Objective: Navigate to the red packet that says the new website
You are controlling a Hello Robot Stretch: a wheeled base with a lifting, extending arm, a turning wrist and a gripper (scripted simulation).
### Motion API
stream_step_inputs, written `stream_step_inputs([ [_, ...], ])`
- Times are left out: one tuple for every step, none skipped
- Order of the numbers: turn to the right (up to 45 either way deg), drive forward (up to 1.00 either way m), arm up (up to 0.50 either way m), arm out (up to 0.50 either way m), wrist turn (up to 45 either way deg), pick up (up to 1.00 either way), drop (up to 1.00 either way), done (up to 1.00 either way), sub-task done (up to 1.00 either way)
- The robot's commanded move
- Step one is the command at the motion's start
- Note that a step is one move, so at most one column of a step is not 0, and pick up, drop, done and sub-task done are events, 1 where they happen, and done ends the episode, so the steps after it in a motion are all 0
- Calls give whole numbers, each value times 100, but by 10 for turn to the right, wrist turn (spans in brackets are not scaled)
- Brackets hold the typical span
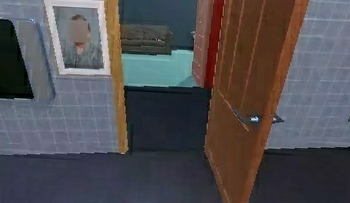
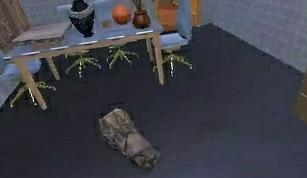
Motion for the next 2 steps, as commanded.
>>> stream_step_inputs([
  [0,100,0,0,0,0,0,0,0],
  [0,55,0,0,0,0,0,0,0],
])
